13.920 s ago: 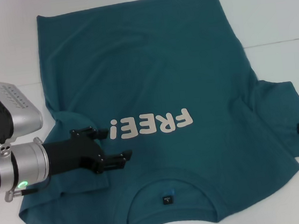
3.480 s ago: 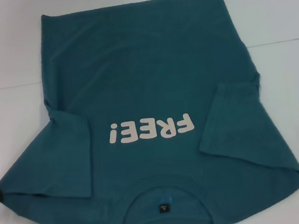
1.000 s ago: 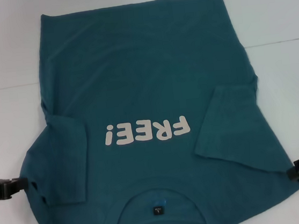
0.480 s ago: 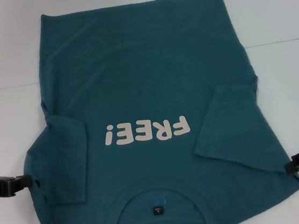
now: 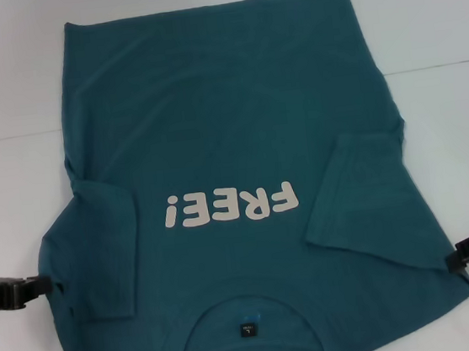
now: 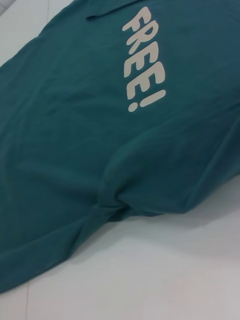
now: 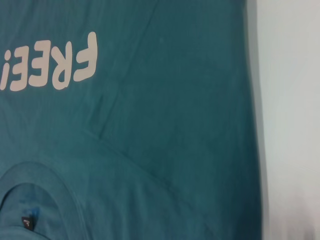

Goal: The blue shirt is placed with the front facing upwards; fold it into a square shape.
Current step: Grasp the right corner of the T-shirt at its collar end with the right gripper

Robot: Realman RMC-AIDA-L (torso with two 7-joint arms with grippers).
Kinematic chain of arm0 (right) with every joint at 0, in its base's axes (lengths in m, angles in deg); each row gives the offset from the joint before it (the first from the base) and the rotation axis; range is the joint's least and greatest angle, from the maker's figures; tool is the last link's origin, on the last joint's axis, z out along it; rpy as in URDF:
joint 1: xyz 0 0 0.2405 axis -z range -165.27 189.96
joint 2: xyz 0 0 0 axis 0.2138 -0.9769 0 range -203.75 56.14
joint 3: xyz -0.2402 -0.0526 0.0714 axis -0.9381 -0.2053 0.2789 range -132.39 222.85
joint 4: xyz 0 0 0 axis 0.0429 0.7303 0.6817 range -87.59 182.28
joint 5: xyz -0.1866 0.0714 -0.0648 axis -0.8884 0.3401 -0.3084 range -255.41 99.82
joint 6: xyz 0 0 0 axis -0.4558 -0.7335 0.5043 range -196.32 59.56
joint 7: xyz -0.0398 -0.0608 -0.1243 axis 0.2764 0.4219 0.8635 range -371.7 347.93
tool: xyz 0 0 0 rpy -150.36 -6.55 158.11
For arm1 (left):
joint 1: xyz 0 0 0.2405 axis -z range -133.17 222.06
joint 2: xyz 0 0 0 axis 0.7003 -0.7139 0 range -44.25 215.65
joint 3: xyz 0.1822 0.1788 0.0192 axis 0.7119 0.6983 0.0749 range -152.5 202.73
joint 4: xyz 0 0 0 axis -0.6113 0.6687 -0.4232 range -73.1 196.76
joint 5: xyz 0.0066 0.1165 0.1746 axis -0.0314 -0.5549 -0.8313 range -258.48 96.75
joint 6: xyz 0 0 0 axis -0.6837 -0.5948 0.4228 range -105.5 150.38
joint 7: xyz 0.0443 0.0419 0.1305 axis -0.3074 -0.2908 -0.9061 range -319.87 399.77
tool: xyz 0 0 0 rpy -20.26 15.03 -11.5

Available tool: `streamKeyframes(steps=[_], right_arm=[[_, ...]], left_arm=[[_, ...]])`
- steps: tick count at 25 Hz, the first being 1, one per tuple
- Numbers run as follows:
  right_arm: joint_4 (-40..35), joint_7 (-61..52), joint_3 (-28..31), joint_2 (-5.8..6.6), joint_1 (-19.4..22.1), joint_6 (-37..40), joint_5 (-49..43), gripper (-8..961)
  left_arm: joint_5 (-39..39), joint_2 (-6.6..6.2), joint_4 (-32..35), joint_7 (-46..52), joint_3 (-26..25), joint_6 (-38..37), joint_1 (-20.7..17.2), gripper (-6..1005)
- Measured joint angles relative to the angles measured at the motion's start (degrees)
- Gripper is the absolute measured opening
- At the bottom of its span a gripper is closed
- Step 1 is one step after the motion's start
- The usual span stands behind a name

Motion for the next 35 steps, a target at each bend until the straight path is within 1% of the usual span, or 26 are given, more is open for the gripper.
streamKeyframes(steps=[11,23,32,34,35], right_arm=[[0.17,0.0,-0.17,-0.91,0.01,-0.74,0.0,840],[2.98,0.89,0.23,-1.22,-1.0,-1.88,0.75,840],[3.09,1.41,0.51,-1.1,-0.54,-2.15,4.31,841],[2.72,1.49,0.25,-0.8,-0.4,-1.93,4.17,841],[2.37,1.58,0.19,-0.17,-0.18,-1.71,4.07,841]], left_arm=[[0.0,-0.01,0.32,-0.19,0.0,0.0,-0.12,2],[0.0,-0.15,0.32,-0.22,0.0,0.0,0.0,2],[0.0,-0.18,0.38,-0.23,0.0,0.0,0.04,2],[0.0,-0.18,0.39,-0.23,0.0,0.0,0.04,2],[0.0,-0.18,0.4,-0.22,-0.01,0.0,0.04,2]])
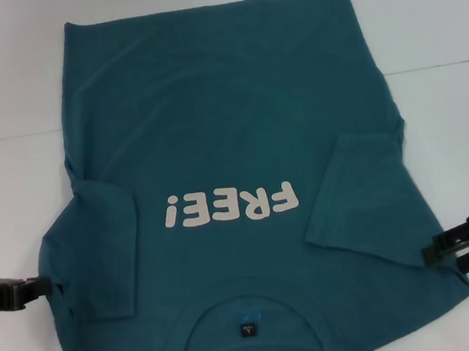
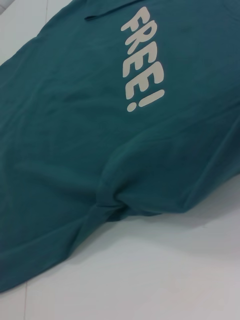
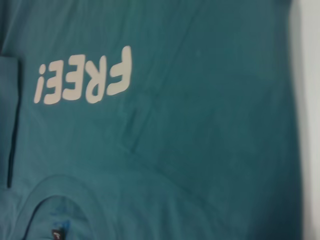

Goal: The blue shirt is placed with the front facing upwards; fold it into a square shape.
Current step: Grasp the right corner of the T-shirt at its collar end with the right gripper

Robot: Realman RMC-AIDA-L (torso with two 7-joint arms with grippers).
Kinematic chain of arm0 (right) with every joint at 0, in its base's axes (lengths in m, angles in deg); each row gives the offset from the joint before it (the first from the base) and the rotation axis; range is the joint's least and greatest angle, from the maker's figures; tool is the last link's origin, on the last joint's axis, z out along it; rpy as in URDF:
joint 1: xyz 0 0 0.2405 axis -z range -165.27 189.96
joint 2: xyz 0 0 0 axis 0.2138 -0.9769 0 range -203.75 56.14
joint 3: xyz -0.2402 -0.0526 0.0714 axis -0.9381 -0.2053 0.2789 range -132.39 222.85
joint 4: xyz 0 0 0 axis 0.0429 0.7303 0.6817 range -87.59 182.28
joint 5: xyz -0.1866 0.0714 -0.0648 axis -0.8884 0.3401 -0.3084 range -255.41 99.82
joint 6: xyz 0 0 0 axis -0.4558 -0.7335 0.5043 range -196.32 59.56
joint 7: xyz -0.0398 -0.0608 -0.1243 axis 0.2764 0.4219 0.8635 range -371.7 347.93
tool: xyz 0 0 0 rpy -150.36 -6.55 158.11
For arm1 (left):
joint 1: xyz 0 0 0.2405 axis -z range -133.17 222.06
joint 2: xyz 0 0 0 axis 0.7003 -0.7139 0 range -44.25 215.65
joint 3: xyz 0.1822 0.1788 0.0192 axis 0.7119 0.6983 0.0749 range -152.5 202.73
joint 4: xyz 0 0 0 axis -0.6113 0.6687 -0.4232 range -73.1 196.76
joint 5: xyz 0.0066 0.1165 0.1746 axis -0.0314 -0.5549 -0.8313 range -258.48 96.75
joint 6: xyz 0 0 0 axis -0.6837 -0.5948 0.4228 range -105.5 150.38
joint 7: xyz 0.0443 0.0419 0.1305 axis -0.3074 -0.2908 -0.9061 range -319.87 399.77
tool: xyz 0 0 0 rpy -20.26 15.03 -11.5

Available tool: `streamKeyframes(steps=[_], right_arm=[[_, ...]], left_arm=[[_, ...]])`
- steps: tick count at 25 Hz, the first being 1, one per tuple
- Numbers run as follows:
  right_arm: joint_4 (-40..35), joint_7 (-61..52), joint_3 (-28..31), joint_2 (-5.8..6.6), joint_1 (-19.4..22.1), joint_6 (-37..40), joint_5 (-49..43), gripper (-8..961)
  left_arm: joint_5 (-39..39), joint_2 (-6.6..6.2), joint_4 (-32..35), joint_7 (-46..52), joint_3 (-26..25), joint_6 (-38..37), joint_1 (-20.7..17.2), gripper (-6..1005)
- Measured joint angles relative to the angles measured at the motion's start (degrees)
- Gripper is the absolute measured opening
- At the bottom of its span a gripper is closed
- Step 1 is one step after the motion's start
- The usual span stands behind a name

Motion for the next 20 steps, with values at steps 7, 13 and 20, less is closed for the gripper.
streamKeyframes(steps=[7,13,20], right_arm=[[-0.1,0.07,-0.06,1.47,0.61,-0.07,-0.77,841],[-0.13,0.41,-0.1,1.13,0.7,-0.34,-1.76,840],[0.42,0.51,-0.33,0.57,0.26,-1.09,-1.79,840]], left_arm=[[0.0,0.0,0.22,-0.02,0.01,0.0,0.04,2],[0.0,0.0,0.68,-0.09,0.0,0.04,0.21,2],[0.0,0.0,0.74,-0.09,0.01,0.09,0.52,2]])
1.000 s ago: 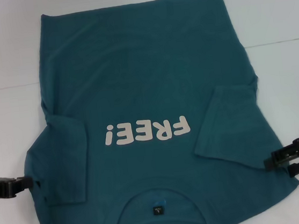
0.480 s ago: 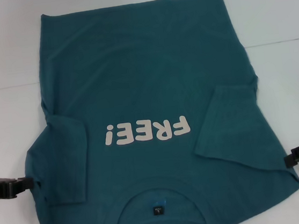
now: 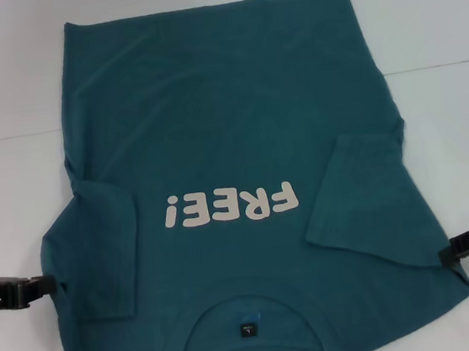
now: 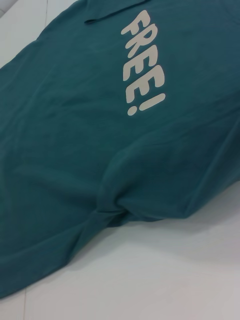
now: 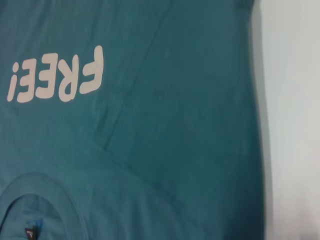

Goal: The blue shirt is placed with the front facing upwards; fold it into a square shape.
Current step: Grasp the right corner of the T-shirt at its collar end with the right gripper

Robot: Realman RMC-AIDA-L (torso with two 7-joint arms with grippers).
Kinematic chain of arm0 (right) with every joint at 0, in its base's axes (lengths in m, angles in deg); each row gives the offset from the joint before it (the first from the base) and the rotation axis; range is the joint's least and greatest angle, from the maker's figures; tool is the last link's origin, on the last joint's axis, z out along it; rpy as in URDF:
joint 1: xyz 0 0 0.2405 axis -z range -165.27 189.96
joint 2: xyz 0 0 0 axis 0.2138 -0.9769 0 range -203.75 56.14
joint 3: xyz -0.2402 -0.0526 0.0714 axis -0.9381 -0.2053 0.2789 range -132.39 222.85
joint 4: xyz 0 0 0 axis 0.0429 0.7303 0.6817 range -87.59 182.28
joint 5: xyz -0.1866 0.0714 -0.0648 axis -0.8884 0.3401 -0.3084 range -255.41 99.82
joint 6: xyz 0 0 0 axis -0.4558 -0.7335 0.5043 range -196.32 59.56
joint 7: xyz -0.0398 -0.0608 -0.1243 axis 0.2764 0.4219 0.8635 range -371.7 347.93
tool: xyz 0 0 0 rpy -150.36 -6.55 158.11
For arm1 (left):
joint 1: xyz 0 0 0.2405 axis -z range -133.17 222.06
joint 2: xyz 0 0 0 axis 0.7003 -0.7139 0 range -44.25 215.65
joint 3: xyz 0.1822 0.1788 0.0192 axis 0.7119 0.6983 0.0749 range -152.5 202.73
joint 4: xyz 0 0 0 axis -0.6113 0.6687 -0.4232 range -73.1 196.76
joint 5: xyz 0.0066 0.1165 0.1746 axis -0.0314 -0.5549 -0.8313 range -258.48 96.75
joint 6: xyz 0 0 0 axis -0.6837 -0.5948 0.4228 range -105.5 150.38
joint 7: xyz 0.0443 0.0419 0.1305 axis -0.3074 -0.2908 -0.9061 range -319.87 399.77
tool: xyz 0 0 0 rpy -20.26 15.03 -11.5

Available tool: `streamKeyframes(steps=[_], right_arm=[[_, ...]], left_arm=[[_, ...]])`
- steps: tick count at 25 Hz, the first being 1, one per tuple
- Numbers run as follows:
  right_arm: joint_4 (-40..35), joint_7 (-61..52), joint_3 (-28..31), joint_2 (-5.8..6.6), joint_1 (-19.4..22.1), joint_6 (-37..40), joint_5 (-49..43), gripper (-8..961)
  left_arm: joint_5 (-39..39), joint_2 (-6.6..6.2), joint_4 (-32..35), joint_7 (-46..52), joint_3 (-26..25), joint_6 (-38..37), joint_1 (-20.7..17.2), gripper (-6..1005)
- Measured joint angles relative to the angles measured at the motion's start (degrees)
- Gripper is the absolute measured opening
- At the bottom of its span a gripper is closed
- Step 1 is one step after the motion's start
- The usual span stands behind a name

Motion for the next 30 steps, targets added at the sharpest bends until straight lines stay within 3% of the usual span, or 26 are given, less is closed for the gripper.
streamKeyframes(steps=[10,30], right_arm=[[0.05,-0.09,-0.65,-0.43,0.08,-0.13,0.0,841],[0.14,0.24,-1.29,-2.77,-0.85,-0.59,2.49,841]], left_arm=[[0.0,0.0,-0.03,0.0,0.0,0.0,0.08,2],[0.0,0.0,-0.03,0.0,0.0,-0.1,0.19,2]])
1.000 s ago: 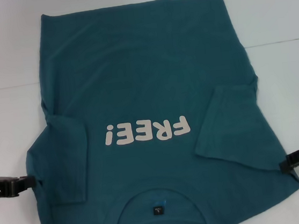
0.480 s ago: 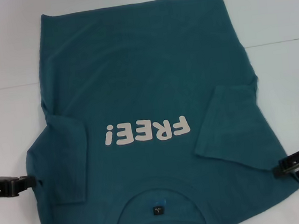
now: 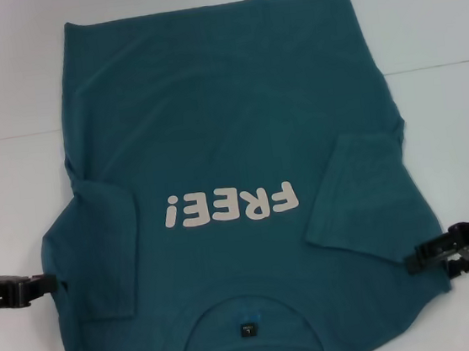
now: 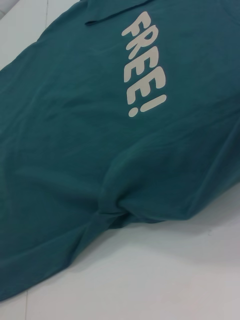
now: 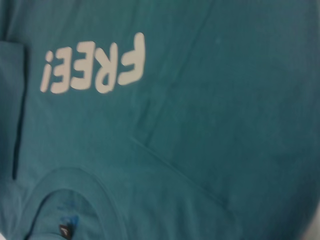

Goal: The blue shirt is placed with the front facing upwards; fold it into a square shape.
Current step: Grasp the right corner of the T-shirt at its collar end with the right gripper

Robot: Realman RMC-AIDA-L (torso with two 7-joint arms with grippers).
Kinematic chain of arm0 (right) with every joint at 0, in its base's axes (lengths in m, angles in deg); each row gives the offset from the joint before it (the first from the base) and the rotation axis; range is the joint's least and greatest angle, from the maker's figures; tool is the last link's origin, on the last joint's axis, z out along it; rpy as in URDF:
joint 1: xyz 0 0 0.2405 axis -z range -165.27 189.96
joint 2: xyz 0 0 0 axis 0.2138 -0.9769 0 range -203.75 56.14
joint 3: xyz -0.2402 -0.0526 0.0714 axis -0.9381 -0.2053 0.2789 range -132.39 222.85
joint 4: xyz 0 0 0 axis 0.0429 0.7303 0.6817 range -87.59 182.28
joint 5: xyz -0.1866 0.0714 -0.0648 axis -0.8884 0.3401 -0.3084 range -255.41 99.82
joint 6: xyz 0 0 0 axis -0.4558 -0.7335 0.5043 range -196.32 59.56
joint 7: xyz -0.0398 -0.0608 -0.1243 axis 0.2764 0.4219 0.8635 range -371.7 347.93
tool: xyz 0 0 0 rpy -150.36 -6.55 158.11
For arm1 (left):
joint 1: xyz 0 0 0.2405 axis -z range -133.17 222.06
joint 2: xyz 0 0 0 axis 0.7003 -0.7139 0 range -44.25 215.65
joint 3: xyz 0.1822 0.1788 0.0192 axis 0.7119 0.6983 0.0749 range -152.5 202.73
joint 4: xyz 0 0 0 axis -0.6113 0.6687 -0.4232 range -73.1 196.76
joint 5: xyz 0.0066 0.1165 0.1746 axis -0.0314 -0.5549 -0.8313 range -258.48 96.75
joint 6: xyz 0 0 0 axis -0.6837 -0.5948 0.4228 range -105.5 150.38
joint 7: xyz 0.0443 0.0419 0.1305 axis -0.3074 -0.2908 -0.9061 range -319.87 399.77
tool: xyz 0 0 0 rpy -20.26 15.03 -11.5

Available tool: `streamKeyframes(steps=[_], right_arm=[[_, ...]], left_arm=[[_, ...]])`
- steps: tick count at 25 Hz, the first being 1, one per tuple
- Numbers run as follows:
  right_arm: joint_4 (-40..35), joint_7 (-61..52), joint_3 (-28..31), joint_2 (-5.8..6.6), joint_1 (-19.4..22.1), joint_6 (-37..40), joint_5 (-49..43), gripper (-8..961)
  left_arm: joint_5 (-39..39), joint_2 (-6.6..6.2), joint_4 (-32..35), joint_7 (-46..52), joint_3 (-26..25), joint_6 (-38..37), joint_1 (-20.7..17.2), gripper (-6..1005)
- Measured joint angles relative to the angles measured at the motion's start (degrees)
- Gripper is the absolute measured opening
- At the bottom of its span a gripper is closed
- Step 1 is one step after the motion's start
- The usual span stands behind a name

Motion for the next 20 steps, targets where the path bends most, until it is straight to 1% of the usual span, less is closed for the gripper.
streamKeyframes(steps=[6,11,15,20], right_arm=[[0.0,0.48,0.03,-0.11,0.04,-0.18,2.66,840],[0.12,0.57,0.03,-0.64,-0.31,-1.52,2.74,840],[0.4,0.77,0.02,-1.2,-1.19,-2.3,2.84,840],[1.51,1.21,-0.11,-1.47,-2.77,-3.7,2.89,840]], left_arm=[[0.0,0.0,0.01,0.0,0.0,0.07,0.0,2],[0.0,0.0,0.14,-0.26,-0.05,0.1,0.06,2],[0.0,0.0,0.18,-0.38,-0.07,0.1,0.08,2],[0.27,-0.27,0.52,-0.5,-0.14,0.24,0.09,2]])
